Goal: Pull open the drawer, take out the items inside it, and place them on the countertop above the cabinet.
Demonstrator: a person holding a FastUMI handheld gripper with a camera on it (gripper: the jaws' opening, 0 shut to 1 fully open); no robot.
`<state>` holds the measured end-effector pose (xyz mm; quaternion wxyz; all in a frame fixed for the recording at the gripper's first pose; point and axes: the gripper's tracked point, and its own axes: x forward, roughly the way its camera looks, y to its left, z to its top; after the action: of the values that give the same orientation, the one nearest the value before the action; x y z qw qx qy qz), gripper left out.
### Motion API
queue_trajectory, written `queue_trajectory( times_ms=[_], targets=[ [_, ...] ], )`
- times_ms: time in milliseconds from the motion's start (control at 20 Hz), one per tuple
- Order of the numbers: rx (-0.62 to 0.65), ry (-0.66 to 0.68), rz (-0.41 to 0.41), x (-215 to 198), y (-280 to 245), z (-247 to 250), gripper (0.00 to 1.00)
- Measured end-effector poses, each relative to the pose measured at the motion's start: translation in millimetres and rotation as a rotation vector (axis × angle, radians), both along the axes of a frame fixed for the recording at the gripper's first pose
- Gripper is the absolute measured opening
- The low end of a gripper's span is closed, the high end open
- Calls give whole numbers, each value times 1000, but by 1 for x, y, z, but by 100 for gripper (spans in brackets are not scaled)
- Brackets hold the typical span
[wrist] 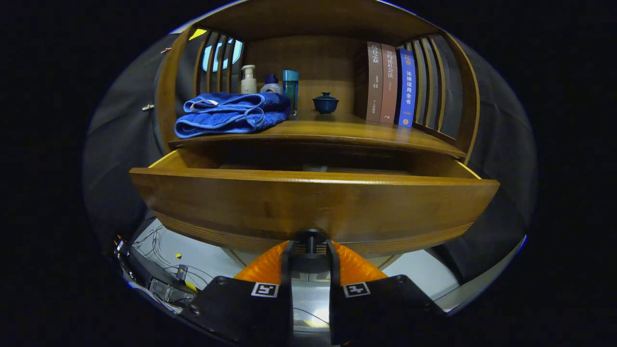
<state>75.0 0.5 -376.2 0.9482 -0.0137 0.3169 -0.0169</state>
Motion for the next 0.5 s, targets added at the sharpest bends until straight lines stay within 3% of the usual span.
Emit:
queue_trajectory(
  times_ms=[500],
  targets=[
    [5, 19, -5, -57, 2, 5, 33]
  ],
)
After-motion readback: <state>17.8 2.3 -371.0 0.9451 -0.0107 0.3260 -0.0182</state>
